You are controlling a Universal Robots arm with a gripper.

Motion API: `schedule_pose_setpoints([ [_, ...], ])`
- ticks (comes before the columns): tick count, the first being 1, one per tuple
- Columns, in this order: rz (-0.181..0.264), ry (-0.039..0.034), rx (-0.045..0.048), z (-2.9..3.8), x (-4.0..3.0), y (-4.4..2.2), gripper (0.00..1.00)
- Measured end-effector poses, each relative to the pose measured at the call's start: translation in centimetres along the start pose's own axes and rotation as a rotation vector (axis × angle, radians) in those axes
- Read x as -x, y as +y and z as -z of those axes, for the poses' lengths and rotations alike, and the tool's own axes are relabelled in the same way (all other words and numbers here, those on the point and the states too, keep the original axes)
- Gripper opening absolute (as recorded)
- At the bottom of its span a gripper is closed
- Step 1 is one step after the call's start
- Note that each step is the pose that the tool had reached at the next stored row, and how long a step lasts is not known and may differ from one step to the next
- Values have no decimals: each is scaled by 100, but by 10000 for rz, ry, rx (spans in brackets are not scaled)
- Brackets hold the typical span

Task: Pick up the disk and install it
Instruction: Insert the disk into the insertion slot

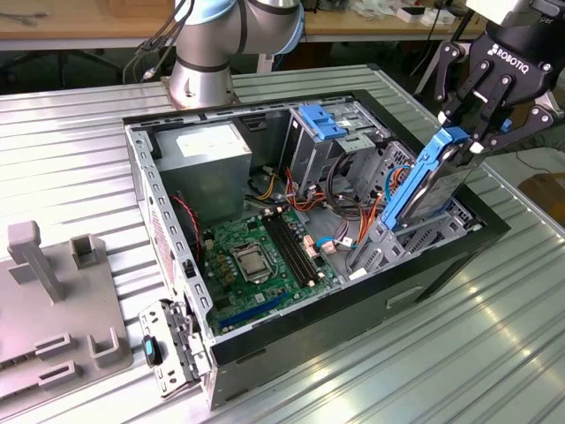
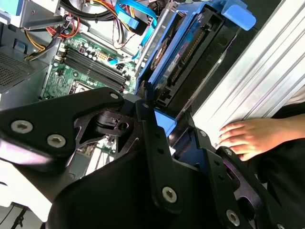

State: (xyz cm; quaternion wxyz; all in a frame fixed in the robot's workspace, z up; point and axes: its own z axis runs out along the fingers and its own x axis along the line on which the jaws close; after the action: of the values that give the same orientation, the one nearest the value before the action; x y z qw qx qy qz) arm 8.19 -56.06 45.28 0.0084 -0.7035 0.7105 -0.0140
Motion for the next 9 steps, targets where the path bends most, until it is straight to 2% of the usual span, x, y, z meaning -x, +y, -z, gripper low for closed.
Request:
schedule_pose_setpoints([
  [9,0,0,0,-49,-5,2,37],
])
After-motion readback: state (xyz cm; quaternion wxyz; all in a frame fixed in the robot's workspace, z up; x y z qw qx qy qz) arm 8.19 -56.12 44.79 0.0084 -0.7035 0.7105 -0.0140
